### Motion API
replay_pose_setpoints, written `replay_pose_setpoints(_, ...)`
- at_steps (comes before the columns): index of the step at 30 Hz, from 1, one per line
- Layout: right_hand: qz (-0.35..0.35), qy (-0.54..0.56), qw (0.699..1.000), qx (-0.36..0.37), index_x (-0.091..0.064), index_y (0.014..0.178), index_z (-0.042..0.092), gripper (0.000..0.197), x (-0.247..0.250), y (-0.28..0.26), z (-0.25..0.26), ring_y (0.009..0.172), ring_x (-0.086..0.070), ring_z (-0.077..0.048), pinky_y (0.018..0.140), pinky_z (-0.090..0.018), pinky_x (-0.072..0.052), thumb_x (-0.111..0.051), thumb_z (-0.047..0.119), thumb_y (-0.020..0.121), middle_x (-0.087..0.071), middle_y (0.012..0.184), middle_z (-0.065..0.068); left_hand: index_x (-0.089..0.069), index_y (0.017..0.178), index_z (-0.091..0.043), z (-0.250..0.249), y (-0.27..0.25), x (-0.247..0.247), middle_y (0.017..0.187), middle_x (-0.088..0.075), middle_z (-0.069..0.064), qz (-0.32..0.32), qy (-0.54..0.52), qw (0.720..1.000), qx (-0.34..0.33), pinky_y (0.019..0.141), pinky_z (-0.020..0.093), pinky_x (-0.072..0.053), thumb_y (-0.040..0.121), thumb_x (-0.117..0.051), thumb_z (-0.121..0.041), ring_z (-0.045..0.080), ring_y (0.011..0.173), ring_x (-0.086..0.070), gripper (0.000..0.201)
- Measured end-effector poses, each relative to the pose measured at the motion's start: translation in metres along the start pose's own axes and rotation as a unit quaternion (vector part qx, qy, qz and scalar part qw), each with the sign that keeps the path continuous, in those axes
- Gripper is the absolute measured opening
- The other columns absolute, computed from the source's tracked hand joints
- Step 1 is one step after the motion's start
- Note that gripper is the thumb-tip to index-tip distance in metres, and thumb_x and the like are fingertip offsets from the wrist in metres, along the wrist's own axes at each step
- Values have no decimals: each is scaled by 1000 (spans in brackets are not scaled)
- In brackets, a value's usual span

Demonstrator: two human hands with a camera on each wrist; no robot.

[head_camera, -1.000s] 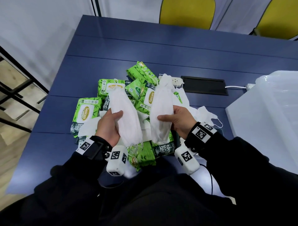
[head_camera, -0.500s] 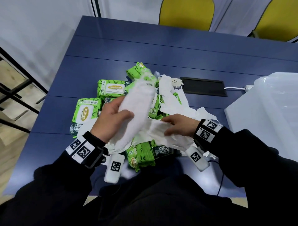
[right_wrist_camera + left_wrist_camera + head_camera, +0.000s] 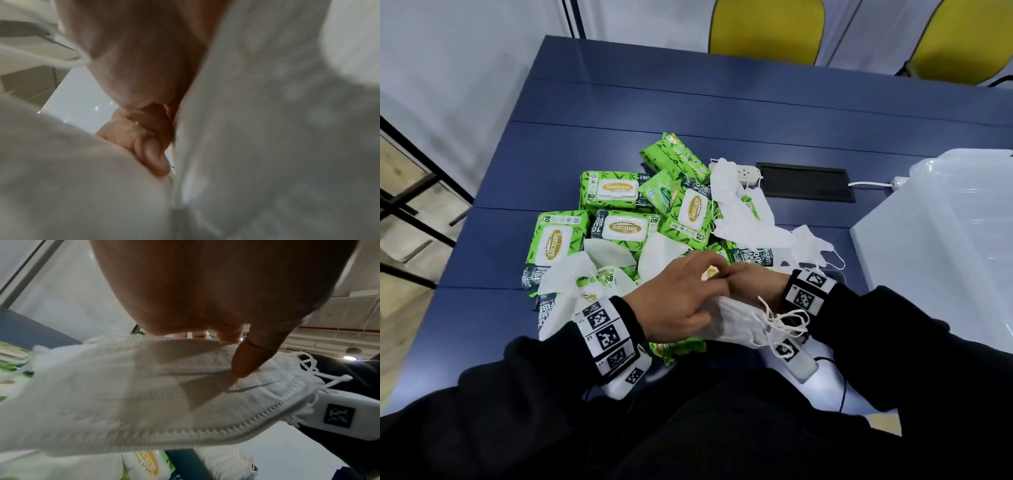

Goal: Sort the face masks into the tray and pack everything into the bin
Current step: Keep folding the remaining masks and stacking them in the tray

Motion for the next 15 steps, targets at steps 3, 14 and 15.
replay_pose_setpoints(3,-10,3,1000,-25,-62,83,22,22,6,1,-4,66,-61,0,69,-17,-46,-53,16,102,-65,77,6,-53,129,-29,11,-4,-5,133,-40,-6,32,-76,995,53,76,30,-42,78,-38,-33,17,97,-54,53)
replay_pose_setpoints(14,-47,314,948,24,-65,119,6,27,27,-22,-22,76,-68,-33,61,-44,-59,-56,22,99,-68,94,-19,-62,119,-27,68,-39,-37,110,-69,-7,11,-312,903,293,92,33,-47,81,-60,-19,21,106,-62,39)
replay_pose_setpoints(15,-47,324,944,39,-60,125,9,31,25,-22,-23,81,-68,-34,64,-45,-59,-61,21,97,-68,98,-20,-65,113,-22,69,-41,-38,108,-71,0,-9,-369,879,303,93,38,-48,78,-59,-16,22,105,-64,36)
Point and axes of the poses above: each hand's wrist, its own y-axis towards the middle knuckle, its own x-axis out of the back of the hand, z = x × y, the point moved 4 cm from there along y, towards the middle knuckle
